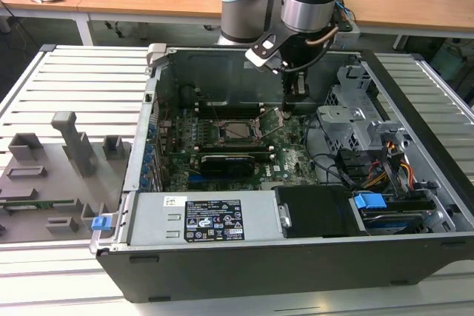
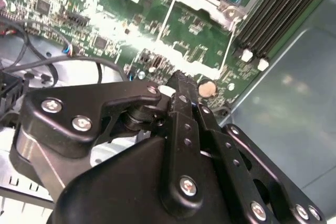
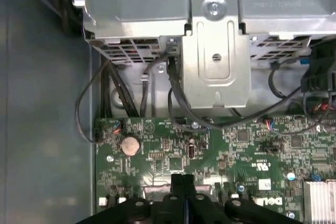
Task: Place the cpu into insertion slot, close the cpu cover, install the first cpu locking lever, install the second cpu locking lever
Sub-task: 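Close the cpu cover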
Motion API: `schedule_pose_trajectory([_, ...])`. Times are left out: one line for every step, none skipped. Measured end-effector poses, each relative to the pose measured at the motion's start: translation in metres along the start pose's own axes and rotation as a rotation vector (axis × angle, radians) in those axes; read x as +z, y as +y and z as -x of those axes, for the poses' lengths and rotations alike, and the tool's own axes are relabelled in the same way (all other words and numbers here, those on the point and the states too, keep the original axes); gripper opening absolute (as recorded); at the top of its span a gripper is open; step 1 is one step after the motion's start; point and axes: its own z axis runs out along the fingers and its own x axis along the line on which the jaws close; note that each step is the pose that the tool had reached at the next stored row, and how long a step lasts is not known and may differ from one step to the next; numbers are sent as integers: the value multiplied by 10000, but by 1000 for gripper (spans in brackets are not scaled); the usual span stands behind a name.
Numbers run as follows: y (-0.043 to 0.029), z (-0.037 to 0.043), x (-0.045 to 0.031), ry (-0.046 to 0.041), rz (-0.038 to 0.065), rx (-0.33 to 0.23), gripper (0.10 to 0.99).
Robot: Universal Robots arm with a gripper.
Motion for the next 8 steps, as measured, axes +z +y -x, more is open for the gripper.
schedule_pose_trajectory([14,-1,10,1,-2,-17,110])
schedule_pose_trajectory([23,-3,23,2,-2,-43,110])
schedule_pose_trajectory([34,-6,46,5,-4,-124,110])
schedule_pose_trajectory([44,-10,71,11,-5,-243,110])
schedule_pose_trajectory([55,-19,98,14,-11,-291,110])
schedule_pose_trajectory([62,-27,123,13,-20,-315,110])
schedule_pose_trajectory([67,-33,148,12,-28,-327,110])
schedule_pose_trajectory([69,-36,160,11,-32,-332,110])
